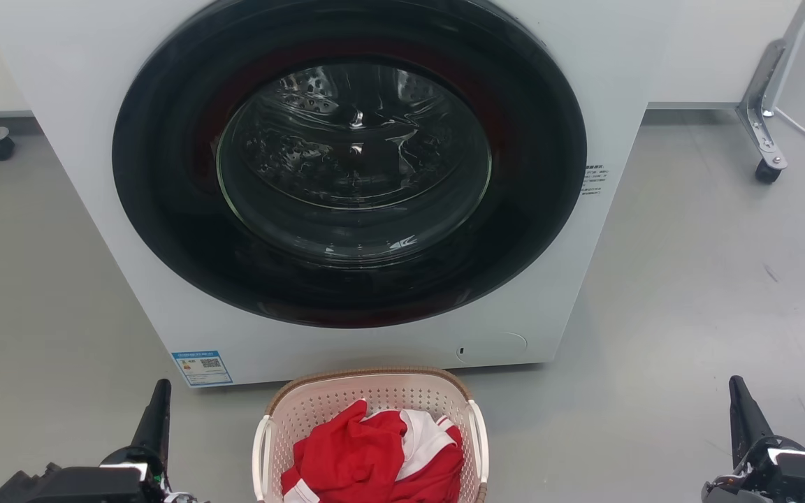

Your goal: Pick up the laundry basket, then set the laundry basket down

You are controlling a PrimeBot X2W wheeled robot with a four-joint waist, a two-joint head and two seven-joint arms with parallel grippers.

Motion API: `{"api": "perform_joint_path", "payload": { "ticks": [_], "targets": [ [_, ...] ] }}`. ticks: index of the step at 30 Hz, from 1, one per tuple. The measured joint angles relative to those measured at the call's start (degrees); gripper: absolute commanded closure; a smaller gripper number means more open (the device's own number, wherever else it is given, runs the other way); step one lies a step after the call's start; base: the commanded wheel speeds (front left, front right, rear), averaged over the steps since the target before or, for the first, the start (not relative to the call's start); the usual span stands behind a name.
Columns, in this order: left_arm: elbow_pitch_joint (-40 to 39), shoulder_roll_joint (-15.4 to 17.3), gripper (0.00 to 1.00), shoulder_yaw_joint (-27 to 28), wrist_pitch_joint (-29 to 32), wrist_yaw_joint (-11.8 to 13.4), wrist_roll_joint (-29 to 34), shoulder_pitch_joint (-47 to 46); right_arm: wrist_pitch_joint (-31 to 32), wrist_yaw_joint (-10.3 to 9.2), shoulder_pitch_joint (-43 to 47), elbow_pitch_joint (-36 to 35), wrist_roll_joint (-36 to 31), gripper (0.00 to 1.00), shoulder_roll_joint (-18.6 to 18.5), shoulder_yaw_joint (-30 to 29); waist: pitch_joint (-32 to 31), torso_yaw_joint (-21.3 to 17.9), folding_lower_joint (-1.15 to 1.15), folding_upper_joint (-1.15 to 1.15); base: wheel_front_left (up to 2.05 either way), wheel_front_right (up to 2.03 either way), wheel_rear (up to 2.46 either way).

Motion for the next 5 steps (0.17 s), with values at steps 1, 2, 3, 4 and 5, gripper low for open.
{"api": "perform_joint_path", "payload": {
  "ticks": [1,2,3,4,5],
  "targets": [
    [0.0,0.0,1.0,0.0,0.0,0.0,0.0,0.0,0.0,0.0,0.0,0.0,0.0,1.0,0.0,0.0,0.0,0.0,0.0,0.0,0.0,0.0,0.0],
    [0.0,0.0,1.0,0.0,0.0,0.0,0.0,0.0,0.0,0.0,0.0,0.0,0.0,1.0,0.0,0.0,0.0,0.0,0.0,0.0,0.0,0.0,0.0],
    [0.0,0.0,1.0,0.0,0.0,0.0,0.0,0.0,0.0,0.0,0.0,0.0,0.0,1.0,0.0,0.0,0.0,0.0,0.0,0.0,0.0,0.0,0.0],
    [0.0,0.0,1.0,0.0,0.0,0.0,0.0,0.0,0.0,0.0,0.0,0.0,0.0,1.0,0.0,0.0,0.0,0.0,0.0,0.0,0.0,0.0,0.0],
    [0.0,0.0,1.0,0.0,0.0,0.0,0.0,0.0,0.0,0.0,0.0,0.0,0.0,1.0,0.0,0.0,0.0,0.0,0.0,0.0,0.0,0.0,0.0]
  ]
}}
